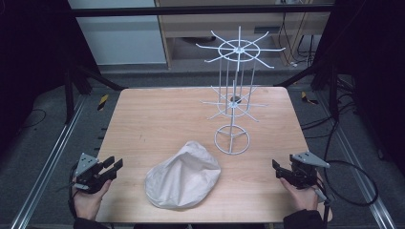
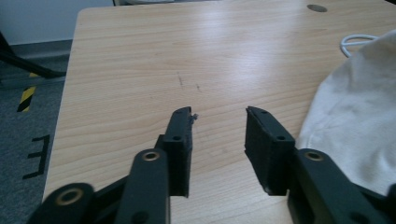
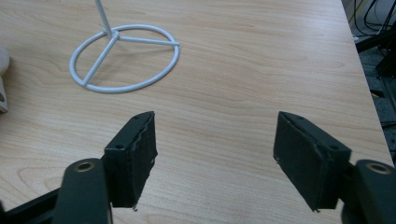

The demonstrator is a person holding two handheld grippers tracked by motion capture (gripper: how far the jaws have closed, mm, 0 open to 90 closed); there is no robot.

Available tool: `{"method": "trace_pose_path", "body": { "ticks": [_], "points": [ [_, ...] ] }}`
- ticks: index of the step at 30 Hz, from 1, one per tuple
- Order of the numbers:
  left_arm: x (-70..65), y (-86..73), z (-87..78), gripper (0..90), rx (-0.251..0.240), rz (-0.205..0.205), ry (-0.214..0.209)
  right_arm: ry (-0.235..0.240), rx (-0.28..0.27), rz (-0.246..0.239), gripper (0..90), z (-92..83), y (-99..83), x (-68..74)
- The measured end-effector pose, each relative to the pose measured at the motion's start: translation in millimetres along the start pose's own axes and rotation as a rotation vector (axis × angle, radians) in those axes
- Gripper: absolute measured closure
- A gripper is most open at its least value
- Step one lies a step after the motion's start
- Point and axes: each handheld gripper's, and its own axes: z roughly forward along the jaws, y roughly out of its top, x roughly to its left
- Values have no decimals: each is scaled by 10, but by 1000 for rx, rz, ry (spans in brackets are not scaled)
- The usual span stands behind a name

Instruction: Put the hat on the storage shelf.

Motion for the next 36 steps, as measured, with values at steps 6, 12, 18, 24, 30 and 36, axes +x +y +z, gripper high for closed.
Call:
{"method": "trace_pose_path", "body": {
  "ticks": [6,12,18,24,30,36],
  "points": [
    [-83,39,-51,796,12,14,-48,11,1,1,365,-24,8,6],
    [-213,119,-91,871,14,61,-114,19,13,-14,386,-17,19,22],
    [-317,207,-101,816,15,72,-168,33,19,-22,375,-4,21,55],
    [-401,272,-94,744,8,87,-194,37,23,-32,363,10,20,66],
    [-508,370,-63,665,29,117,-228,39,26,-30,358,15,18,68],
    [-627,446,-55,532,49,155,-242,38,24,-29,357,16,15,56]
  ]
}}
